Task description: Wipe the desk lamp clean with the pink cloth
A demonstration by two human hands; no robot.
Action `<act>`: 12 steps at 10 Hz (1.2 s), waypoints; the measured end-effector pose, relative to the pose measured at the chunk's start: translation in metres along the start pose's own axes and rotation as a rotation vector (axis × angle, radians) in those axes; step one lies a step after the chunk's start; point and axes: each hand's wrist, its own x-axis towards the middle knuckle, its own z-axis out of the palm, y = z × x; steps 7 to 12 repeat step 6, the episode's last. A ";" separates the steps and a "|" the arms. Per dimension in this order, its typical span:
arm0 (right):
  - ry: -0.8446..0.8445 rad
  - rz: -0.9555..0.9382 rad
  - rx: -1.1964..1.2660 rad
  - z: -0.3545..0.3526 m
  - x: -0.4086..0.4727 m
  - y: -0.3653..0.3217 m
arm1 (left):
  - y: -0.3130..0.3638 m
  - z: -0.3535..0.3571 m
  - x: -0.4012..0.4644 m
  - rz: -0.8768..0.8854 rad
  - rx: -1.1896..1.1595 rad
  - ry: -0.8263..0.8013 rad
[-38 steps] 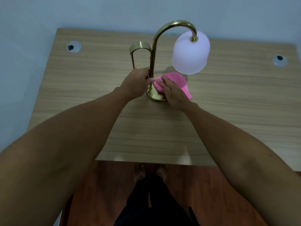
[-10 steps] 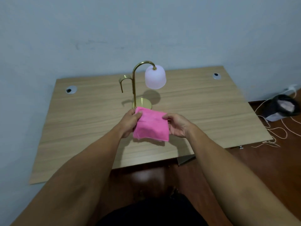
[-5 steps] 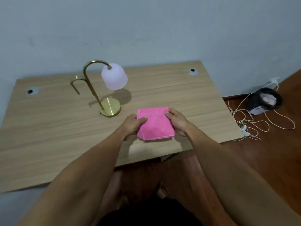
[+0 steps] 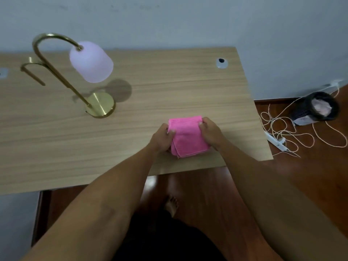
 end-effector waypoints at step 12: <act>0.023 -0.089 -0.137 0.030 -0.015 -0.052 | 0.033 -0.065 -0.068 -0.161 0.175 0.288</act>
